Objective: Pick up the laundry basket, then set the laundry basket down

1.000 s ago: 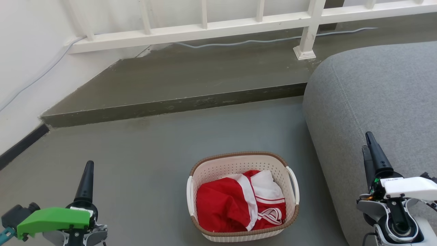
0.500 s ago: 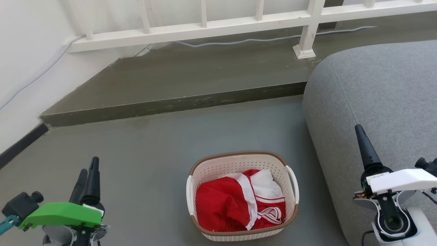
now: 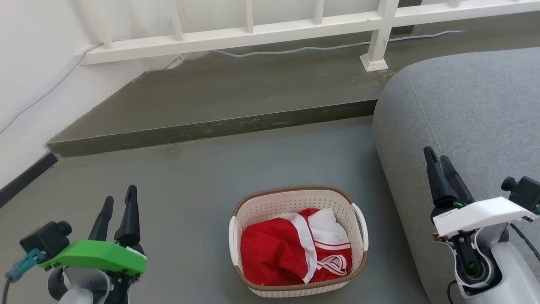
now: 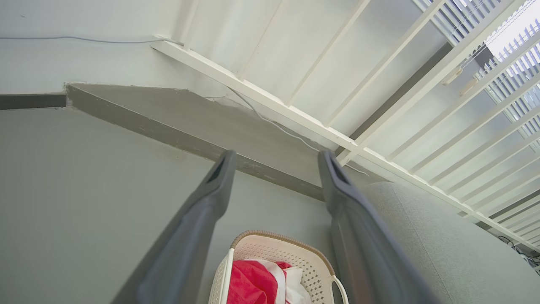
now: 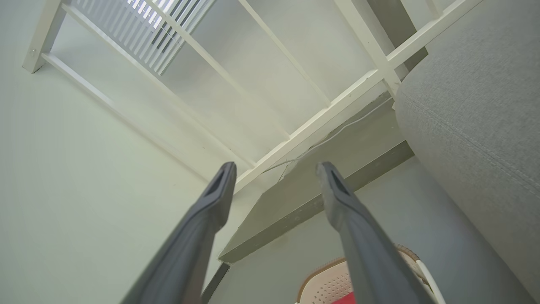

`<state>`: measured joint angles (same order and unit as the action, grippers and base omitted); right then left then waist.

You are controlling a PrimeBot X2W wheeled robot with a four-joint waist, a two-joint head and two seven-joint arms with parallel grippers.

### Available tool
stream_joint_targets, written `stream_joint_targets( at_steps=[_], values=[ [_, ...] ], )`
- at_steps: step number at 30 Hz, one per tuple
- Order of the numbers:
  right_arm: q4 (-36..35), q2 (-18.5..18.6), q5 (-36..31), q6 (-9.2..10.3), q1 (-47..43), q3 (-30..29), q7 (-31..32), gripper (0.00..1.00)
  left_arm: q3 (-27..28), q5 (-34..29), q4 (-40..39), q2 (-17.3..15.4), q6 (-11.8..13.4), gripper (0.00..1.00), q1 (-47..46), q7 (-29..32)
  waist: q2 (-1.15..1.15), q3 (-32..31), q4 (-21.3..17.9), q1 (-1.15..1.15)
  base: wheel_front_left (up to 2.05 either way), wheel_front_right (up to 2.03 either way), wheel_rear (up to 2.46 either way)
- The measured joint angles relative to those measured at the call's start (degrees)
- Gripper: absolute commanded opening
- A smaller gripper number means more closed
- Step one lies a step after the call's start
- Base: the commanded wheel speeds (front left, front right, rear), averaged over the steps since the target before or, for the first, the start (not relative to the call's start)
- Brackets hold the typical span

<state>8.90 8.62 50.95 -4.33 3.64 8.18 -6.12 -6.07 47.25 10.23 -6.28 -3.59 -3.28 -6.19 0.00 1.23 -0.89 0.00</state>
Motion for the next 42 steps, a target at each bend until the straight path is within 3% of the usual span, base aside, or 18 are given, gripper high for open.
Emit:
stream_joint_targets(
  at_steps=[22,42],
  values=[
    [-2.55,-0.12,-19.78,5.00,0.69,3.81,-3.53,1.00,-2.47,-16.81,-1.82,1.65,2.08,1.00,-0.53,-3.67,0.00,0.11,-0.31,0.00,0.00,0.00,0.00],
    [-4.46,-1.13,-33.81,6.95,0.68,6.83,-7.27,1.00,-3.19,-30.07,-3.70,1.75,2.60,1.00,-0.58,-7.19,0.00,0.26,-1.03,0.00,0.00,0.00,0.00]
  ],
)
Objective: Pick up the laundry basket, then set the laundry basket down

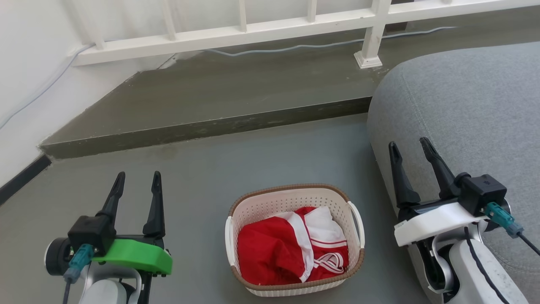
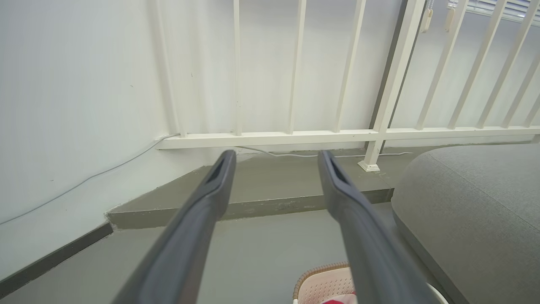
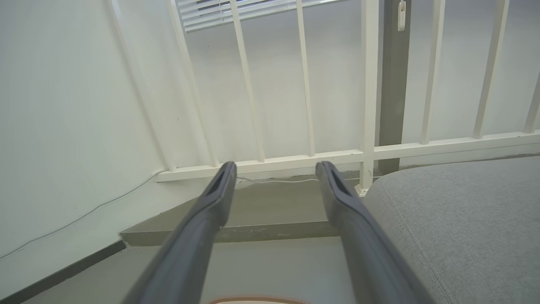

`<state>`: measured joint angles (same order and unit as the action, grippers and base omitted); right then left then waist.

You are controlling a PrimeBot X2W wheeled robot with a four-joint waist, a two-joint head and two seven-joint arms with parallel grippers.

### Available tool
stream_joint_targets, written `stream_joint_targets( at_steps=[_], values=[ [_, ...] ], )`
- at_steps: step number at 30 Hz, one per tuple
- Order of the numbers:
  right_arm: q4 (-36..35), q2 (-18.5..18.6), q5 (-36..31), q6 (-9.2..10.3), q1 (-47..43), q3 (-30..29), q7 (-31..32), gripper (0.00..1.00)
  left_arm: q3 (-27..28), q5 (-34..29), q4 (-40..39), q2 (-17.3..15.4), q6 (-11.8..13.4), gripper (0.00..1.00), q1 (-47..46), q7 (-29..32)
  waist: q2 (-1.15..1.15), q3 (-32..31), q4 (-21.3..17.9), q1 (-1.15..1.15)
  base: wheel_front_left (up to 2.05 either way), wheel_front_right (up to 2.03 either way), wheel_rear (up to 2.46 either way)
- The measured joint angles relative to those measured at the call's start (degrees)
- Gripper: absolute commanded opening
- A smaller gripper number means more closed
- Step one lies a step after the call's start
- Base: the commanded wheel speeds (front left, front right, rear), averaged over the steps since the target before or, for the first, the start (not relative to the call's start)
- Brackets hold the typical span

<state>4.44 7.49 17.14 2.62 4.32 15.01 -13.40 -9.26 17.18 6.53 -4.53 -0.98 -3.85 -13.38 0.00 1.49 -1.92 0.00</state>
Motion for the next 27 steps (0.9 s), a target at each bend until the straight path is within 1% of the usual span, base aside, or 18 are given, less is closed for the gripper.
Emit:
stream_joint_targets(
  at_steps=[6,22,27],
  values=[
    [-0.79,-0.22,-3.64,0.02,0.02,0.46,-1.04,1.00,-0.03,-3.43,-0.24,0.05,0.00,1.00,-0.10,-1.05,0.00,0.46,-0.26,0.00,0.00,0.00,0.00],
    [-0.75,-1.11,-3.65,-0.09,0.02,-1.33,-1.04,1.00,1.11,-3.78,-0.27,0.51,-0.11,1.00,-0.92,-1.05,0.00,0.91,-0.51,0.00,0.00,0.00,0.00],
    [-0.75,-1.41,-3.68,-0.36,0.02,-1.68,-1.13,1.00,1.53,-3.81,-0.26,0.75,-0.59,1.00,-0.92,-1.05,0.00,1.05,-0.50,0.00,0.00,0.00,0.00]
  ],
)
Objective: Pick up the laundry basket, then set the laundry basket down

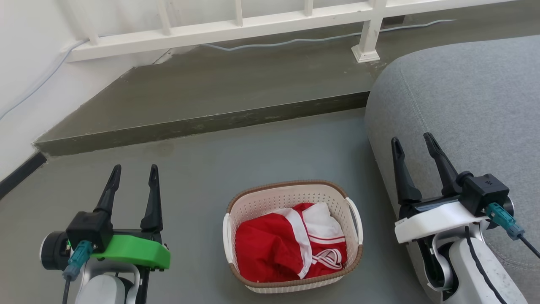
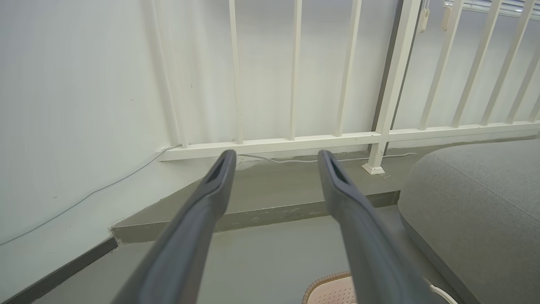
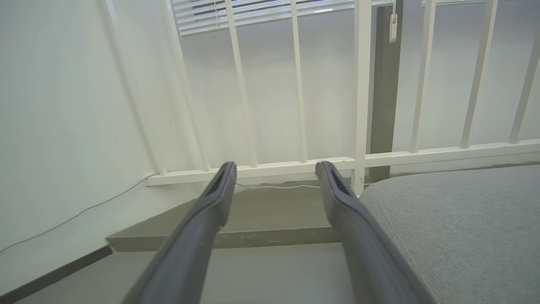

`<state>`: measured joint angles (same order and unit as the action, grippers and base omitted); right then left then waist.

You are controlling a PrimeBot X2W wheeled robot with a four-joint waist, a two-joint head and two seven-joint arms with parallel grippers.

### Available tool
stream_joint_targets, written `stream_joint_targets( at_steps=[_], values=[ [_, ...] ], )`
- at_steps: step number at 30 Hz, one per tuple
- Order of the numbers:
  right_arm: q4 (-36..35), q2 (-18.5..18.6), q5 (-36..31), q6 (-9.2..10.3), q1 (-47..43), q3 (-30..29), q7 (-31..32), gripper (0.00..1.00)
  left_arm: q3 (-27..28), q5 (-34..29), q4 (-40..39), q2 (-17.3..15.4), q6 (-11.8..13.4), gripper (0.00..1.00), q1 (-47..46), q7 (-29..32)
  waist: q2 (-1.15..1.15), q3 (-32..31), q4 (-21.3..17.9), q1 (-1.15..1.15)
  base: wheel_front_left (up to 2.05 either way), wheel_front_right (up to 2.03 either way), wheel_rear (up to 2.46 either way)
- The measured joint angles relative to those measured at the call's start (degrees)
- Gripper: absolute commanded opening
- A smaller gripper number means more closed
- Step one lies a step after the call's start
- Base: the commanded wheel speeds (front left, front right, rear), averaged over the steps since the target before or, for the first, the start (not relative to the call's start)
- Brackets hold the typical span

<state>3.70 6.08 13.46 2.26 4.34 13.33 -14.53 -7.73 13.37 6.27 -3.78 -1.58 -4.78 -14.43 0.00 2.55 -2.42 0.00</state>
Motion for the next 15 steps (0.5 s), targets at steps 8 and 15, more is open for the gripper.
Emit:
stream_joint_targets(
  at_steps=[8,15],
  values=[
    [0.14,-0.70,0.01,-0.24,-0.01,-0.44,0.00,1.00,0.32,0.01,0.04,0.55,-0.63,1.00,0.00,0.00,0.00,0.34,-0.13,0.00,0.00,0.00,0.00],
    [0.07,-0.92,-0.19,-0.68,-0.01,-0.81,-0.01,1.00,0.47,0.09,-0.37,0.69,-1.26,1.00,-0.35,0.00,0.00,2.01,-0.43,0.00,0.00,0.00,0.00]
  ],
)
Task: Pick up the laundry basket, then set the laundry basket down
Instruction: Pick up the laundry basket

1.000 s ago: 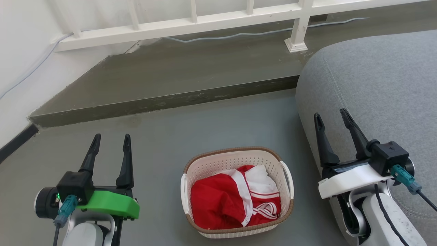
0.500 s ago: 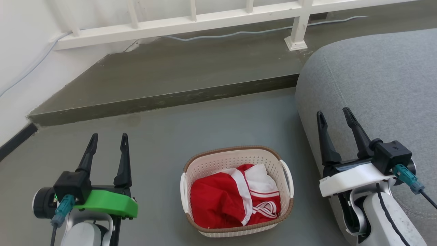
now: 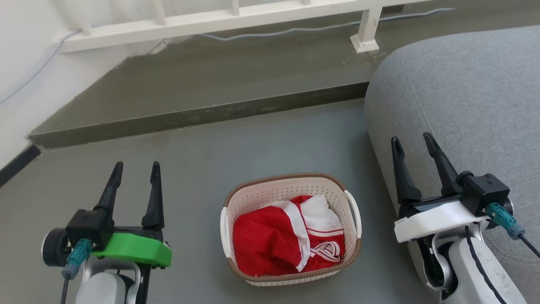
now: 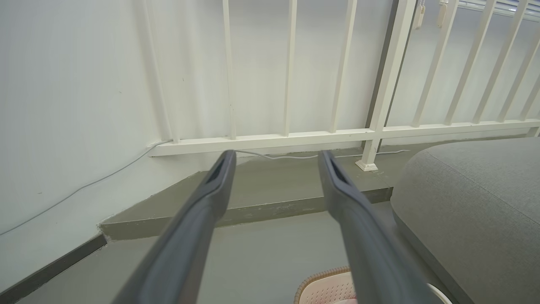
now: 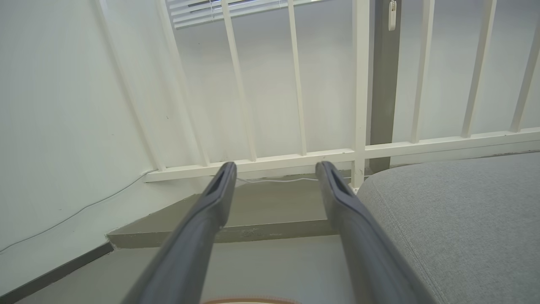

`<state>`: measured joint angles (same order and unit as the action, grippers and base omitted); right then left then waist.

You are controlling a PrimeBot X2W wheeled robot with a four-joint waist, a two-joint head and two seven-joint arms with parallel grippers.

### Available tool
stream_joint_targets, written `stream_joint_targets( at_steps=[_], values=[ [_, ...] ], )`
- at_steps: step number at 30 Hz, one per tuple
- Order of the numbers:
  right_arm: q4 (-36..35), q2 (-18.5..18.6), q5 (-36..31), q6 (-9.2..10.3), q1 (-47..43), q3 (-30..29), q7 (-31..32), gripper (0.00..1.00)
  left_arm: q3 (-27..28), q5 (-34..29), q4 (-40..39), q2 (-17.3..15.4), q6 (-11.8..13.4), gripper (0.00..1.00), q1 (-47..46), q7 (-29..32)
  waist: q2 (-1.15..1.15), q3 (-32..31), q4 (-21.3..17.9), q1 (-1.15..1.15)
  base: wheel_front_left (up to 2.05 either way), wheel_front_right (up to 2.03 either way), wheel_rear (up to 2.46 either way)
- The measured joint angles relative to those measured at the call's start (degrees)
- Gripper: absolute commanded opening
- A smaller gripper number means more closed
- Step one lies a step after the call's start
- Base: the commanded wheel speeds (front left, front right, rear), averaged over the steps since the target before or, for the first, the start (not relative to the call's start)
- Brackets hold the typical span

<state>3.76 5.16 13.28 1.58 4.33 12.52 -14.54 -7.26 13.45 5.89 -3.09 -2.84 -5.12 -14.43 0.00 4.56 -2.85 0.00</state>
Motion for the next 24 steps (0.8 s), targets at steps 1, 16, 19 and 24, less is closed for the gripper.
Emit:
stream_joint_targets(
  at_steps=[1,16,19,24],
  values=[
    [-0.01,0.00,-0.19,0.00,0.00,-0.12,0.00,1.00,-0.02,0.00,0.02,0.01,-0.16,1.00,-0.18,0.00,0.00,0.29,-0.04,0.00,0.00,0.00,0.00],
    [-0.43,-0.81,-0.83,0.01,1.25,-0.46,-0.04,1.00,-0.13,0.51,0.11,0.13,-1.24,1.00,-2.92,0.00,0.00,6.46,-0.56,0.00,0.00,0.00,0.00],
    [-0.88,-1.05,-1.05,0.01,1.87,-0.45,-0.04,1.00,-0.15,0.51,0.09,0.14,-1.66,1.00,-3.80,0.00,0.00,8.28,-0.77,0.00,0.00,0.00,0.00],
    [-1.52,-1.31,-1.81,0.10,3.74,-0.48,-0.04,1.00,-0.18,0.53,-0.07,0.15,-1.87,1.00,-6.16,0.00,0.00,11.59,-1.13,0.00,0.00,0.00,0.00]
  ],
)
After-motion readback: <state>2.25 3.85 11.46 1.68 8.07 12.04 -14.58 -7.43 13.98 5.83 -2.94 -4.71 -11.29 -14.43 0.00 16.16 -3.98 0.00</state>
